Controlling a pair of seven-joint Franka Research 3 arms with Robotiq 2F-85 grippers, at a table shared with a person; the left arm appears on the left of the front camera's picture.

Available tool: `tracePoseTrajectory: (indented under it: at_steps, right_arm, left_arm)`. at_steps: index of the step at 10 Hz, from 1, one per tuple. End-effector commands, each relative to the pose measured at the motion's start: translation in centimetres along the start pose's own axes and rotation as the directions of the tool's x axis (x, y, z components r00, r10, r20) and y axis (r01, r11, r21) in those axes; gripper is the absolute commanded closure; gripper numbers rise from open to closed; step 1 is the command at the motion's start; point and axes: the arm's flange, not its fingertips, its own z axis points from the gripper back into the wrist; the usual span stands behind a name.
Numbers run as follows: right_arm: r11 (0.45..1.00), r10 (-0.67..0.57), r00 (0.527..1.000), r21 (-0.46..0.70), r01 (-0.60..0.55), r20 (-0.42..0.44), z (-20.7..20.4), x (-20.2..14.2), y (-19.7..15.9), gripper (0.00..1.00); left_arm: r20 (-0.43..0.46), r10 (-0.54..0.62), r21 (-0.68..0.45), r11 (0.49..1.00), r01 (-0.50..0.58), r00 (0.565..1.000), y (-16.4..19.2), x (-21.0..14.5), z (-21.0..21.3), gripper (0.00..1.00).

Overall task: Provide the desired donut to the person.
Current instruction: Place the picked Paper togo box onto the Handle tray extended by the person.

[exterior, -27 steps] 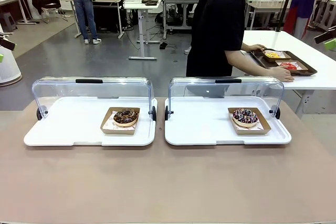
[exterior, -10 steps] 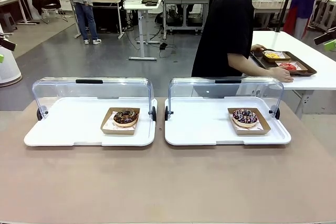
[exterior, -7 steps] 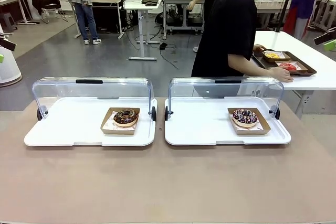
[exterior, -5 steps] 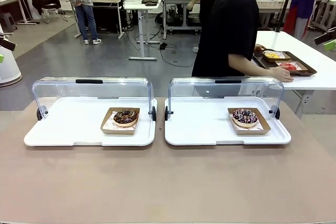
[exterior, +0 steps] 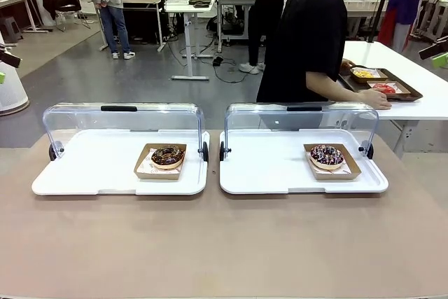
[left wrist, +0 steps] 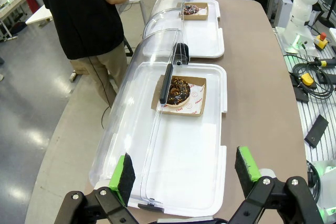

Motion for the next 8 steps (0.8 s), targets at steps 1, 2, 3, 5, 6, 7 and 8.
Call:
tracePoseTrajectory:
  at_steps: [1,2,3,5,6,7,8]
  right_arm:
    - [1.000,-0.002,1.000,0.004,0.002,-0.008,-0.07,-0.12,0.05,0.00]
    - [1.000,-0.002,1.000,0.004,0.002,-0.008,-0.07,-0.12,0.05,0.00]
    - [1.000,-0.002,1.000,0.004,0.002,-0.008,-0.07,-0.12,0.05,0.00]
    - [1.000,-0.002,1.000,0.004,0.002,-0.008,-0.07,-0.12,0.05,0.00]
    - [1.000,-0.002,1.000,0.004,0.002,-0.008,-0.07,-0.12,0.05,0.00]
    - [1.000,-0.002,1.000,0.004,0.002,-0.008,-0.07,-0.12,0.05,0.00]
    - [1.000,-0.002,1.000,0.004,0.002,-0.008,-0.07,-0.12,0.05,0.00]
  left_arm:
    - [0.010,0.000,0.003,1.000,0.000,1.000,-0.11,0.14,-0.04,0.00]
    - [0.010,0.000,0.003,1.000,0.000,1.000,-0.11,0.14,-0.04,0.00]
    - [0.010,0.000,0.003,1.000,0.000,1.000,-0.11,0.14,-0.04,0.00]
    - [0.010,0.000,0.003,1.000,0.000,1.000,-0.11,0.14,-0.04,0.00]
    - [0.010,0.000,0.003,1.000,0.000,1.000,-0.11,0.14,-0.04,0.00]
    - [0.010,0.000,0.003,1.000,0.000,1.000,-0.11,0.14,-0.04,0.00]
    - [0.010,0.000,0.003,1.000,0.000,1.000,-0.11,0.14,-0.04,0.00]
